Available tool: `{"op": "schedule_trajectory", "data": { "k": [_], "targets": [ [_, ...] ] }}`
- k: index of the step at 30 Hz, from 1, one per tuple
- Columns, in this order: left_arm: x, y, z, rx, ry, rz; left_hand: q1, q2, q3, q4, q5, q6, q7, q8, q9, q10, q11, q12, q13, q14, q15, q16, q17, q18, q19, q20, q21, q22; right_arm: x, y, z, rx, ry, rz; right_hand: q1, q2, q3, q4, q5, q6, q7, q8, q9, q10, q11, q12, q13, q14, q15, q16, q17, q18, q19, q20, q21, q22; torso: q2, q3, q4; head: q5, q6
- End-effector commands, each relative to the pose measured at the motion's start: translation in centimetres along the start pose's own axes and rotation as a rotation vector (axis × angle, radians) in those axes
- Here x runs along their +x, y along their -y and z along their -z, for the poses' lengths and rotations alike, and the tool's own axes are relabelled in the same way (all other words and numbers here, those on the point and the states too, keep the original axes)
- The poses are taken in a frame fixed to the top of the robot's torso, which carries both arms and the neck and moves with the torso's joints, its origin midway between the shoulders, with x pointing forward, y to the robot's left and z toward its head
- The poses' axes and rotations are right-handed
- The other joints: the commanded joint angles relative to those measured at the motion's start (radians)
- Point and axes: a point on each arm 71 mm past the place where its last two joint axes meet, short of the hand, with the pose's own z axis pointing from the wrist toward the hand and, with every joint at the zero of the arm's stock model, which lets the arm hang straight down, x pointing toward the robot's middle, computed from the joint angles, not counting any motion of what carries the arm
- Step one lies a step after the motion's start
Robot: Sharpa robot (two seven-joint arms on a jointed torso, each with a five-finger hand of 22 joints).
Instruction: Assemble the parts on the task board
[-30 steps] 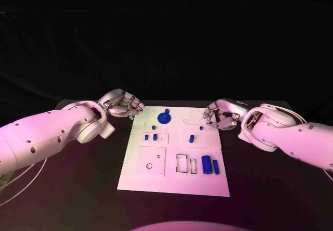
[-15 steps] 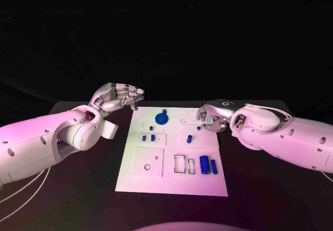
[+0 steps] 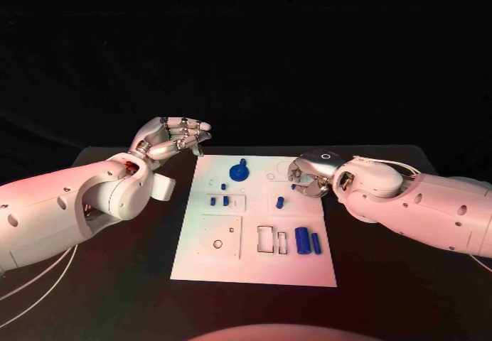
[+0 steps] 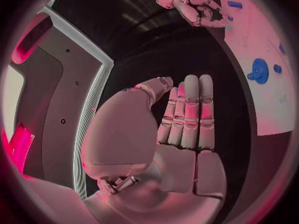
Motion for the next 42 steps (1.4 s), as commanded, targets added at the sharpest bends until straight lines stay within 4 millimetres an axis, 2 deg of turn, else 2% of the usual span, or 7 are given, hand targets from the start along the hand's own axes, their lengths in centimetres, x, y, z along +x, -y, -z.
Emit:
{"op": "schedule_trajectory", "data": {
  "k": [1,5,6,7,20,35,42],
  "targets": [
    [0.0,0.2,0.0,0.017,0.012,0.016,0.004,0.002,-0.001,-0.004,0.003,0.004,0.001,0.003,-0.001,0.001,0.003,0.005,0.001,-0.005,-0.004,-0.004,-0.001,0.013,-0.007,-0.003,-0.006,-0.001,0.4,0.0,0.0,0.014,-0.029,0.023,0.008,-0.004,0.006,-0.005,-0.007,0.008,0.0,-0.009,-0.002,0.007,-0.001,-0.007,-0.004,0.024,-0.003,0.003,-0.002,-0.013,0.009,-0.003,0.007,0.006,-0.002,0.0009,-0.0019,0.0,-0.004],
    [-0.1,0.1,0.0,0.012,0.013,0.016,0.004,0.003,-0.002,-0.005,0.003,0.003,0.002,0.003,-0.002,0.0,0.003,0.005,0.001,-0.005,-0.004,-0.005,-0.001,0.013,-0.008,-0.003,-0.006,-0.001,0.3,-0.1,0.0,0.011,-0.006,0.017,0.013,-0.025,0.013,-0.026,-0.016,-0.018,0.009,-0.034,-0.012,0.014,0.004,-0.017,-0.013,0.006,0.0,-0.033,-0.06,-0.014,0.008,-0.001,0.014,0.014,-0.002,0.0013,-0.0021,0.002,-0.004],
    [-0.1,0.1,0.0,0.01,0.012,0.017,0.004,0.002,-0.002,-0.005,0.003,0.003,0.002,0.003,-0.002,-0.001,0.003,0.005,0.001,-0.005,-0.004,-0.005,-0.001,0.013,-0.008,-0.003,-0.006,-0.001,0.3,-0.2,0.0,0.011,0.003,0.016,0.015,-0.03,0.013,-0.032,-0.018,-0.021,0.007,-0.036,-0.012,0.013,0.004,-0.019,-0.013,0.0,0.001,-0.043,-0.074,-0.014,0.006,-0.001,0.012,0.014,-0.001,0.0014,-0.0016,0.002,-0.004],
    [-0.2,0.1,0.0,0.009,0.012,0.017,0.004,0.002,-0.002,-0.005,0.003,0.003,0.002,0.003,-0.002,-0.002,0.004,0.005,0.001,-0.006,-0.003,-0.005,-0.001,0.013,-0.008,-0.002,-0.006,-0.001,0.3,-0.2,0.0,0.011,0.008,0.016,0.017,-0.032,0.012,-0.04,-0.021,-0.03,-0.009,-0.037,-0.012,0.015,-0.005,-0.017,-0.011,-0.01,-0.003,-0.056,-0.09,-0.011,-0.002,-0.003,0.005,0.012,-0.001,0.0014,-0.0016,0.002,-0.004],
    [-0.2,-0.1,0.0,-0.009,0.007,0.019,0.001,0.002,-0.007,-0.007,0.001,0.0,0.004,0.002,-0.003,-0.012,0.007,0.004,0.001,-0.01,-0.001,-0.008,0.0,0.012,-0.011,-0.001,-0.008,-0.001,0.6,-0.4,-0.1,0.012,0.027,0.011,0.003,-0.03,-0.014,-0.059,-0.025,-0.005,0.007,-0.018,-0.002,-0.012,0.004,0.044,0.04,-0.024,0.003,-0.062,-0.092,-0.009,-0.027,0.002,-0.011,0.015,-0.001,0.0013,-0.0013,0.003,-0.006],
    [-0.2,-0.2,0.1,-0.022,0.001,0.022,-0.001,0.003,-0.01,-0.009,0.001,-0.006,0.007,0.0,-0.006,-0.021,0.01,0.004,0.001,-0.014,0.002,-0.01,0.001,0.012,-0.015,0.001,-0.01,-0.002,1.2,-0.6,-0.4,0.02,0.018,0.021,-0.013,-0.008,-0.019,-0.055,-0.033,0.015,0.0,-0.007,0.002,-0.041,-0.001,0.1,0.08,-0.025,0.001,-0.056,-0.083,-0.012,-0.019,0.003,0.012,0.038,-0.001,0.0004,-0.0011,0.005,-0.01],
    [-0.2,-0.2,0.1,-0.025,0.0,0.022,-0.001,0.004,-0.01,-0.01,0.002,-0.008,0.008,-0.001,-0.006,-0.023,0.01,0.005,0.001,-0.014,0.002,-0.01,0.001,0.012,-0.016,0.001,-0.01,-0.002,1.6,-0.7,-0.5,0.02,0.012,0.014,-0.011,0.02,-0.004,-0.049,-0.035,0.035,-0.009,-0.001,0.004,-0.041,-0.009,0.128,0.097,-0.017,-0.007,-0.05,-0.076,-0.017,-0.001,-0.003,0.042,0.062,-0.001,0.0002,-0.0009,0.003,-0.012]
  ]
}}
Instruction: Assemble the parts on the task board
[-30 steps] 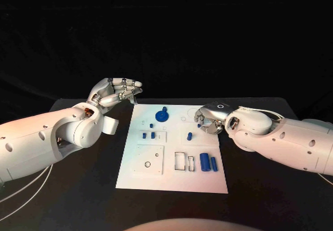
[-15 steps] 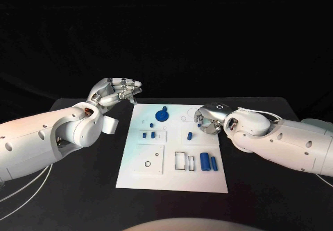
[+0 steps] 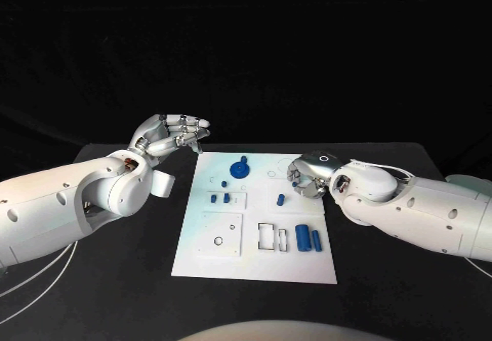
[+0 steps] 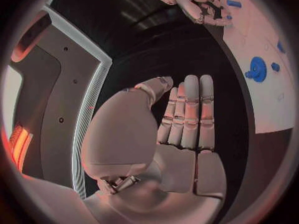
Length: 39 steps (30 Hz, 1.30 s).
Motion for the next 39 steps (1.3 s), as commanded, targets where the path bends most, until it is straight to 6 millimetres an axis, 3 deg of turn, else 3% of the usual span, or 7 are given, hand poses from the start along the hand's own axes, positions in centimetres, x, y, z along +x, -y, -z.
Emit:
{"op": "schedule_trajectory", "data": {
  "k": [1,12,28,39],
  "targets": [
    [0.18,0.04,0.02,-0.002,-0.013,0.013,-0.001,0.004,-0.005,-0.004,0.002,-0.004,0.004,-0.001,-0.001,-0.007,0.003,0.005,0.001,-0.007,0.002,-0.006,0.001,0.012,-0.007,-0.001,-0.007,-0.001,0.36,-0.14,-0.05,-0.001,-0.008,0.01,0.007,0.022,0.013,0.003,-0.021,0.01,-0.004,0.004,0.001,-0.006,-0.008,0.013,0.007,0.005,-0.006,0.008,0.004,-0.018,0.012,-0.001,0.011,0.009,0.0,-0.0004,0.0007,-0.002,-0.002],
    [0.18,-0.03,0.05,-0.01,-0.015,0.014,0.0,0.006,-0.005,-0.006,0.003,-0.009,0.007,-0.003,-0.003,-0.013,0.005,0.005,0.001,-0.009,0.004,-0.007,0.002,0.012,-0.008,0.0,-0.007,-0.001,0.8,-0.07,-0.08,0.001,-0.028,0.0,0.017,0.059,0.055,0.002,-0.039,0.027,-0.008,0.005,0.002,-0.009,-0.014,0.033,0.018,0.012,-0.012,0.012,0.01,-0.02,0.019,-0.007,0.026,0.025,0.0,0.0001,-0.0001,0.001,-0.004],
    [0.24,-0.12,0.06,-0.022,-0.021,0.016,0.003,0.008,-0.007,-0.013,0.004,-0.021,0.012,-0.008,-0.008,-0.026,0.01,0.008,0.002,-0.017,0.008,-0.009,0.004,0.011,-0.014,0.003,-0.007,0.0,1.12,0.04,-0.08,0.006,-0.04,-0.005,0.022,0.061,0.067,-0.004,-0.035,0.026,-0.007,0.002,0.002,-0.014,-0.013,0.032,0.017,0.013,-0.012,0.013,0.013,-0.022,0.023,-0.008,0.034,0.032,-0.001,0.0008,0.0007,-0.003,-0.007],
    [0.32,-0.18,0.07,-0.028,-0.026,0.018,0.001,0.01,-0.008,-0.015,0.005,-0.028,0.016,-0.011,-0.01,-0.035,0.013,0.011,0.003,-0.024,0.011,-0.01,0.005,0.011,-0.02,0.006,-0.008,0.001,0.62,-0.03,0.1,-0.006,0.041,-0.02,0.023,0.078,0.084,-0.006,-0.034,0.054,-0.015,0.012,0.01,0.003,-0.021,0.043,0.02,0.028,-0.019,0.027,0.034,-0.031,0.05,-0.013,0.083,0.067,-0.001,0.0011,-0.0004,-0.003,-0.004]
  ]
}}
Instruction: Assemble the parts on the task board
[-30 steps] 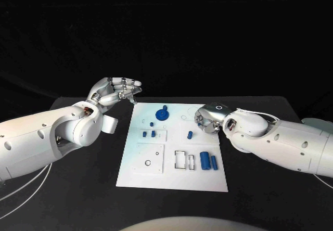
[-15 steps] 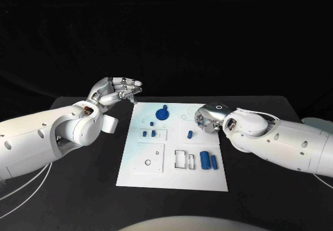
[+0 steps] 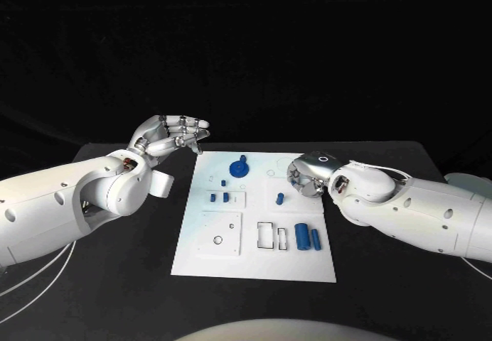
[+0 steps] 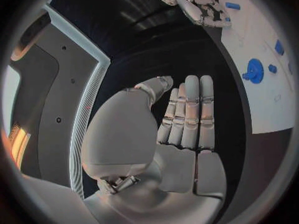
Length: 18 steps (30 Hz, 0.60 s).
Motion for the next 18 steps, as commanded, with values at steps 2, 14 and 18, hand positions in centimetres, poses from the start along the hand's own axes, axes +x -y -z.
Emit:
{"op": "schedule_trajectory", "data": {
  "k": [2,14,18],
  "targets": [
    [0.31,0.01,-0.01,-0.001,-0.021,0.014,0.0,0.01,0.0,-0.007,0.005,-0.008,0.003,-0.008,-0.002,-0.01,0.002,0.007,0.001,-0.007,0.001,-0.007,0.001,0.011,-0.007,-0.001,-0.004,0.001,-0.04,-0.15,0.11,-0.016,0.032,-0.011,0.0,0.016,0.007,0.0,0.003,0.013,-0.001,0.007,0.004,0.006,-0.005,0.007,0.002,0.01,0.0,0.004,0.003,-0.016,0.011,-0.002,0.011,0.008,0.0,0.0001,-0.0002,0.0,0.001],
    [0.28,-0.02,0.05,-0.003,-0.02,0.014,-0.002,0.011,-0.001,-0.008,0.005,-0.013,0.006,-0.01,-0.004,-0.015,0.004,0.009,0.002,-0.009,0.002,-0.006,0.003,0.011,-0.009,0.001,-0.004,0.001,-0.21,0.02,0.45,-0.02,0.049,-0.023,0.0,0.021,0.013,0.0,-0.001,0.022,-0.005,0.012,0.008,0.013,-0.009,0.007,0.001,0.013,-0.003,0.004,0.002,-0.019,0.02,-0.004,0.027,0.019,-0.001,-0.0007,-0.0002,0.0,0.0],
    [0.27,-0.03,0.07,-0.003,-0.02,0.014,-0.002,0.011,-0.001,-0.008,0.005,-0.013,0.006,-0.01,-0.004,-0.015,0.004,0.009,0.002,-0.009,0.002,-0.006,0.003,0.011,-0.009,0.001,-0.004,0.001,-0.33,0.02,0.51,-0.019,0.058,-0.024,0.0,0.021,0.013,0.0,-0.001,0.023,-0.005,0.012,0.008,0.014,-0.009,0.007,0.001,0.013,-0.003,0.003,0.0,-0.02,0.022,-0.004,0.031,0.022,-0.001,-0.0004,-0.0001,-0.001,-0.001]
  ]
}}
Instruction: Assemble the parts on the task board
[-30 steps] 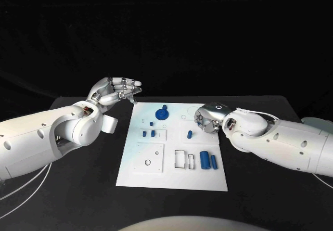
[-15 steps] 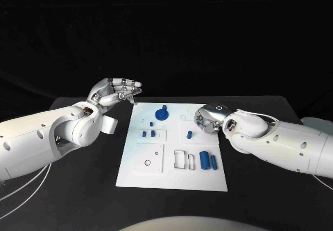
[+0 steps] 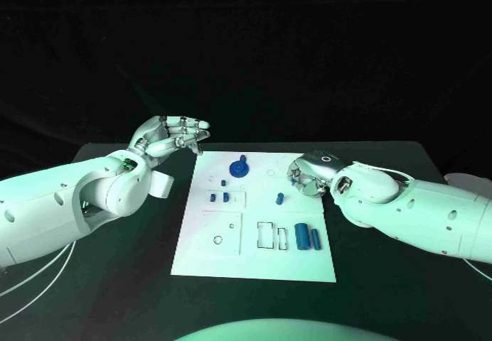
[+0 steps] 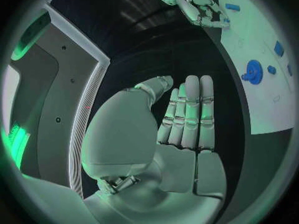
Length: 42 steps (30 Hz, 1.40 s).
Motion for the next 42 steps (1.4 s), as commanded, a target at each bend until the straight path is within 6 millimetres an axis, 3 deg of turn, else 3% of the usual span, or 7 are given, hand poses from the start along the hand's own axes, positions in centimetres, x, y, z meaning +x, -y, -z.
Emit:
{"op": "schedule_trajectory", "data": {
  "k": [1,14,24,29,35,42],
  "targets": [
    [0.2,0.0,0.0,0.004,-0.015,0.012,-0.002,0.011,0.001,-0.005,0.005,-0.007,-0.001,-0.005,-0.002,-0.006,0.001,0.005,0.001,-0.006,-0.001,-0.006,0.002,0.011,-0.01,0.001,-0.004,0.001,-0.2,-0.2,0.0,-0.012,0.024,-0.003,0.001,0.007,0.006,0.001,-0.003,0.008,0.0,0.007,0.002,0.01,-0.006,0.003,0.0,0.013,-0.003,0.003,-0.003,-0.012,0.008,0.003,0.006,0.004,0.0,-0.0001,-0.0008,0.0,0.0],
    [0.1,0.0,0.1,0.0,-0.012,0.01,-0.003,0.011,0.001,-0.006,0.005,-0.009,0.001,-0.006,-0.003,-0.009,0.002,0.006,0.001,-0.007,0.0,-0.006,0.002,0.011,-0.011,0.002,-0.004,0.001,-1.7,-0.5,0.8,-0.026,0.065,-0.015,0.0,0.004,0.005,0.0,-0.004,0.01,-0.001,0.008,0.003,0.013,-0.007,0.003,0.0,0.014,-0.004,0.004,-0.001,-0.013,0.012,0.002,0.013,0.009,0.001,-0.0006,-0.001,0.004,-0.002],
    [-0.1,-0.1,0.1,0.0,-0.006,0.008,-0.003,0.011,0.001,-0.006,0.005,-0.01,0.001,-0.007,-0.003,-0.011,0.003,0.006,0.002,-0.007,0.0,-0.006,0.003,0.011,-0.011,0.002,-0.004,0.001,-3.9,-3.1,2.0,-0.098,0.12,-0.054,-0.001,0.002,0.005,0.0,-0.005,0.011,-0.002,0.009,0.004,0.015,-0.007,0.004,0.0,0.017,-0.005,0.011,0.011,-0.016,0.019,0.002,0.027,0.018,-0.001,0.0004,-0.0025,0.02,-0.001],
    [-0.1,-0.2,0.0,0.001,-0.005,0.007,-0.003,0.011,0.001,-0.006,0.005,-0.01,0.001,-0.007,-0.003,-0.011,0.003,0.006,0.002,-0.007,0.0,-0.006,0.003,0.011,-0.011,0.002,-0.004,0.001,-4.7,-5.7,2.1,-0.164,0.135,-0.078,-0.002,0.001,0.004,0.0,-0.005,0.012,-0.002,0.009,0.004,0.016,-0.008,0.004,0.0,0.02,-0.005,0.018,0.022,-0.018,0.024,0.001,0.035,0.023,0.0,0.0004,-0.0006,0.036,0.001],
    [0.1,-0.2,-0.1,0.001,-0.009,0.01,-0.002,0.011,0.001,-0.007,0.006,-0.011,0.002,-0.007,-0.003,-0.012,0.003,0.007,0.002,-0.008,0.001,-0.006,0.003,0.011,-0.011,0.003,-0.004,0.002,-5.1,-9.3,1.5,-0.252,0.137,-0.105,-0.002,0.001,0.004,0.0,-0.004,0.013,-0.002,0.009,0.005,0.017,-0.008,0.004,0.0,0.021,-0.005,0.02,0.024,-0.018,0.025,0.001,0.036,0.024,0.001,-0.0011,0.0022,0.073,-0.002],
    [0.4,-0.2,-0.2,0.003,-0.013,0.012,-0.002,0.011,0.001,-0.007,0.006,-0.011,0.002,-0.007,-0.003,-0.012,0.003,0.007,0.002,-0.008,0.001,-0.006,0.003,0.011,-0.011,0.003,-0.004,0.002,-4.3,-12.2,0.9,-0.321,0.117,-0.132,-0.003,0.001,0.004,0.001,-0.002,0.012,-0.002,0.009,0.005,0.017,-0.008,0.003,0.0,0.023,-0.006,0.022,0.028,-0.018,0.024,0.001,0.035,0.024,0.002,-0.0028,0.0011,0.118,-0.014]
  ]
}}
